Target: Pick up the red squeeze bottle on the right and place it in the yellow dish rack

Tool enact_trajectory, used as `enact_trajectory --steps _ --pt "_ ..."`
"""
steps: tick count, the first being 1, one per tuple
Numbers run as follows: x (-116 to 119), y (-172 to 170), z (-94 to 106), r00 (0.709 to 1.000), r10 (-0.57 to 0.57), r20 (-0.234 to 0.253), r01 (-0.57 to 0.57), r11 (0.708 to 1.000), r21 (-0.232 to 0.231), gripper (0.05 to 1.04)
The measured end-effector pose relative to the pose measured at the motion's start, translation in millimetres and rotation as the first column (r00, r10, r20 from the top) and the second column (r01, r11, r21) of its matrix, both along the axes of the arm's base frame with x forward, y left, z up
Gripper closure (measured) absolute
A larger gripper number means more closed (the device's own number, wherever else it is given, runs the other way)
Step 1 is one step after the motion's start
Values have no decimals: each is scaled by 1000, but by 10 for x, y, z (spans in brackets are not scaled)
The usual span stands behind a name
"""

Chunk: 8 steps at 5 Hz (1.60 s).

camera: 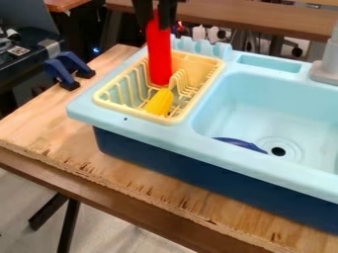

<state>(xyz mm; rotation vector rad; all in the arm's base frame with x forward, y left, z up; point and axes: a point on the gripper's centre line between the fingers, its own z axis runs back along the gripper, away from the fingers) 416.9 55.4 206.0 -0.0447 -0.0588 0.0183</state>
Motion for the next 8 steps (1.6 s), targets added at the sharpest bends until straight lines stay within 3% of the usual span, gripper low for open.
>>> enact_trajectory --steps 1,2,3,4,5,6,7,8 --pt "12 24 -45 1000 -16 -7 16 1000 1 530" --pt "26 26 -67 999 -38 7 38 999 -19 455" --pt "-47 33 -93 998 -62 -1 62 997 -49 158" --pt "-184 29 86 996 -67 51 70 996 -57 74" --pt "-288 -20 418 987 -92 129 97 995 -39 77" --pt "-359 -165 516 982 -143 126 148 988 -33 77" --pt "-491 -504 676 967 -221 124 222 975 6 77" --pt "-556 -1059 674 931 -354 94 349 935 60 77"
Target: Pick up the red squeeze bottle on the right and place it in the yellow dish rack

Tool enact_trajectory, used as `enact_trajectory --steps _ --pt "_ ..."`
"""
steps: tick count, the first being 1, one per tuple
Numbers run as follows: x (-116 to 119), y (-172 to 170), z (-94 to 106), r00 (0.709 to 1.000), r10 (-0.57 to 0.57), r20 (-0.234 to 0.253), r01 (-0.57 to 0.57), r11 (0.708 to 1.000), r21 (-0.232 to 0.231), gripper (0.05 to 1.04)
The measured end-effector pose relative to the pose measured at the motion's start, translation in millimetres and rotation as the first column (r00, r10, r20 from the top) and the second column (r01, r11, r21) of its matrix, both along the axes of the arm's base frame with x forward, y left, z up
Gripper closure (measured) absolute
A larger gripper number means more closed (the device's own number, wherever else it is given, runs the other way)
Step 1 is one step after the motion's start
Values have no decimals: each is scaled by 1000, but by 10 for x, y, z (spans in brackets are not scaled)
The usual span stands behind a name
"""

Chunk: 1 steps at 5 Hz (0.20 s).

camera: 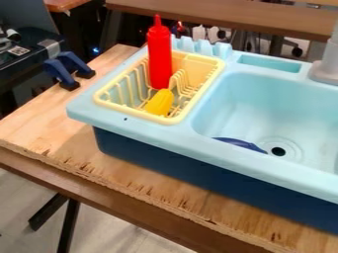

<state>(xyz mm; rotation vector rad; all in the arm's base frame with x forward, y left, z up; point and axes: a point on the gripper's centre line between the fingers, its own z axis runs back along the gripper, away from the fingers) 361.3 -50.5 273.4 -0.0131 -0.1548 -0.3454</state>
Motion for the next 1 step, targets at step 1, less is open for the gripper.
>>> enact_trajectory --steps 1 --pt "-71 -495 -157 990 -144 -7 144 989 27 77"
